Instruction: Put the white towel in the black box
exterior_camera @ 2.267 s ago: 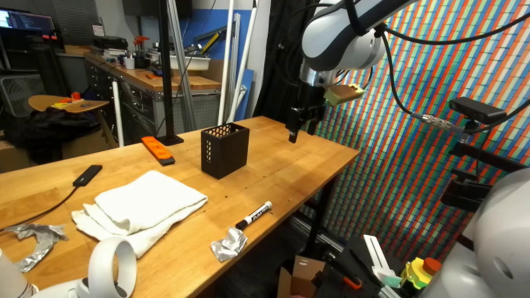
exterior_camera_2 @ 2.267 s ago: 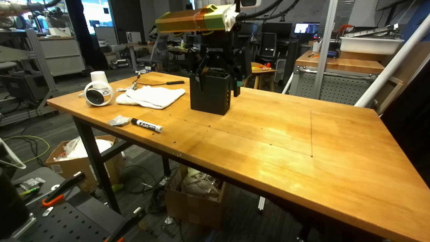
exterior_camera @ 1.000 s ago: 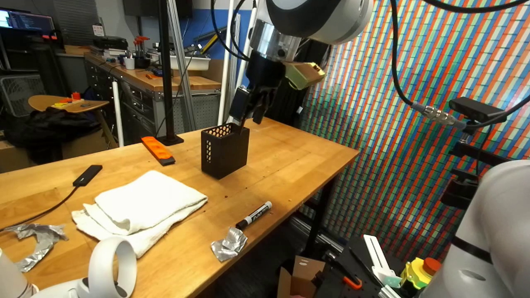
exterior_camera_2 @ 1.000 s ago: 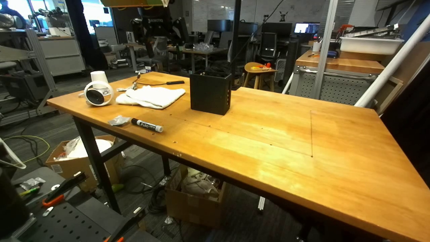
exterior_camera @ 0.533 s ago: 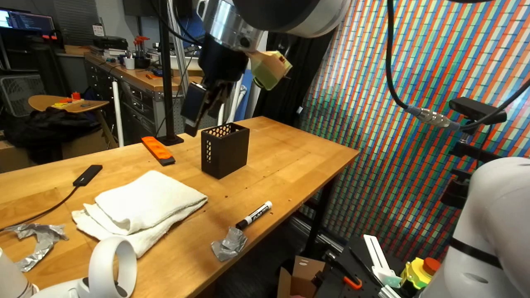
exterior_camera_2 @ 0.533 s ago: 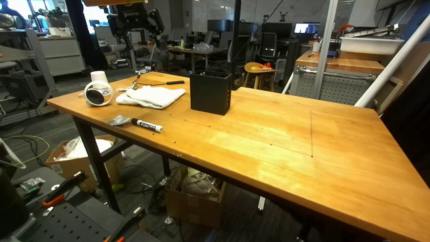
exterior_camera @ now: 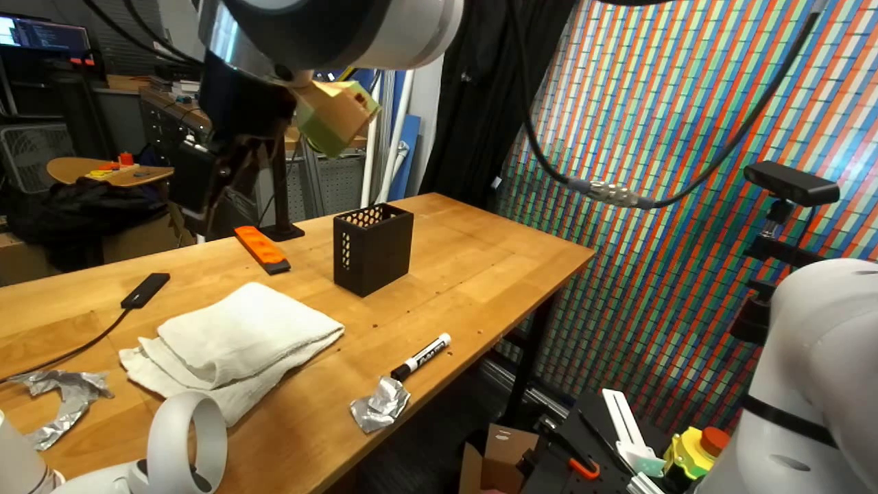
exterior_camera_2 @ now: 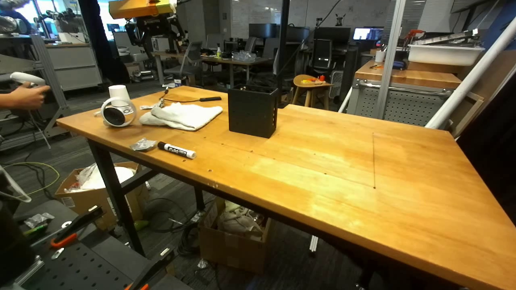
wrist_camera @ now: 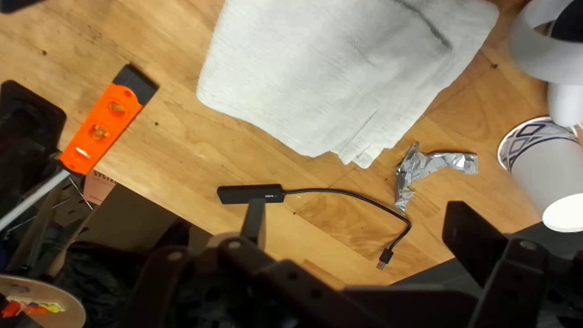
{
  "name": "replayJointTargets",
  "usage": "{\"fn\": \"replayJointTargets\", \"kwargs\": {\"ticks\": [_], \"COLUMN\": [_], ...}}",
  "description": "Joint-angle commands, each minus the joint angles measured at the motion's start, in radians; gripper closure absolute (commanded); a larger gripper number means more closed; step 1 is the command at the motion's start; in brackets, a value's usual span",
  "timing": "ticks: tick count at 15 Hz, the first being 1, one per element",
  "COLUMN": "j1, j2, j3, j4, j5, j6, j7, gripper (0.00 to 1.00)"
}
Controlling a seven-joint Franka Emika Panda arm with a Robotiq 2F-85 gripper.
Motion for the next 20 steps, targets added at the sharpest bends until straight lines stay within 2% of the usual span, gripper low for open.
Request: {"fn": "replayJointTargets", "kwargs": {"ticks": [1,5,10,19,20], "j1": [-0.016,-0.033,-0.048,-0.018,-0.014], "j2": [0.185,0.344,0.476,0.568,0.575], "j3": [0.025,0.028,0.022,0.05,0.049], "j4": [0.168,0.252,0.289,0.279,0.284], "j5": [-0.034,-0.092,-0.16,-0.229,-0.234], "j6": [0.029,0.033,0.028,0.007,0.004], "j7": [-0.026,-0.018,-0.017,-0.008,-0.003], "gripper": [0.0,0.0,0.0,0.01,0.26]}}
